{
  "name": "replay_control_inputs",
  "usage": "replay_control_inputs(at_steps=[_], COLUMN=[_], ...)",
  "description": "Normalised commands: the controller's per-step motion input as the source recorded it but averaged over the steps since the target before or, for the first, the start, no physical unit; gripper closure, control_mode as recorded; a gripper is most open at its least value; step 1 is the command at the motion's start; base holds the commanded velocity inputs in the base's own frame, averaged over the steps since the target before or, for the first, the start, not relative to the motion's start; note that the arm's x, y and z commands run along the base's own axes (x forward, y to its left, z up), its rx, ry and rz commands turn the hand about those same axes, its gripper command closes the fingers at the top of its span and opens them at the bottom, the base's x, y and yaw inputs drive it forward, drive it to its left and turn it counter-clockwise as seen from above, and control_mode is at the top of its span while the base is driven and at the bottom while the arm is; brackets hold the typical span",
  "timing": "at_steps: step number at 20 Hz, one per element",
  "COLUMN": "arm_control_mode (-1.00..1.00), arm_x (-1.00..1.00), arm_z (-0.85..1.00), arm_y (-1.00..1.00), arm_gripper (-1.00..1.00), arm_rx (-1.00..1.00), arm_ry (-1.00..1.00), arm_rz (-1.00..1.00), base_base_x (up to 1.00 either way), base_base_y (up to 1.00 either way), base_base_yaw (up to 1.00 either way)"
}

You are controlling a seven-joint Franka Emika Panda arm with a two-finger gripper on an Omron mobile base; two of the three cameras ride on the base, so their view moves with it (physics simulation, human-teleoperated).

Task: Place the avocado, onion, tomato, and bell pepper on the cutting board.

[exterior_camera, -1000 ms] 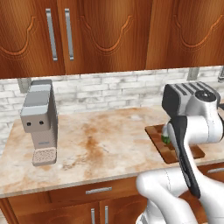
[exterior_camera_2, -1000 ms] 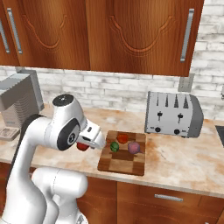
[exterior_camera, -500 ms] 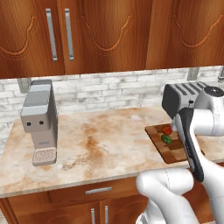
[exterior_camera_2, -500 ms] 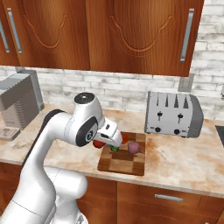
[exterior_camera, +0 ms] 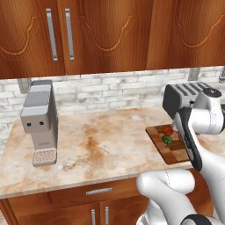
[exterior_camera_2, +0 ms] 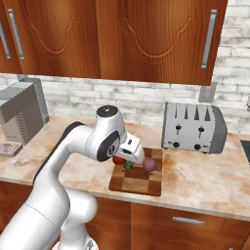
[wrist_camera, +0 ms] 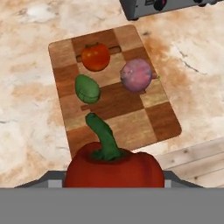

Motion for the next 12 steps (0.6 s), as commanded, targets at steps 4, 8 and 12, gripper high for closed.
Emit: replay_control_inputs(at_steps=[4,8,12], arm_control_mode=[-1.0,-1.0,-1.0], arm_x=[0.33,0.28,0.18], arm_z=[-0.53,-0.53,-0.47], arm_y=[-0.13,-0.02,0.0], arm_gripper=[1.0,1.0,1.0], arm_rx=[0.0,0.0,0.0], arm_ry=[0.0,0.0,0.0], arm_rz=[0.0,0.0,0.0], base_base_x=[0.0,0.0,0.0], base_base_y=[0.0,0.0,0.0], base_base_yaw=[0.0,0.0,0.0])
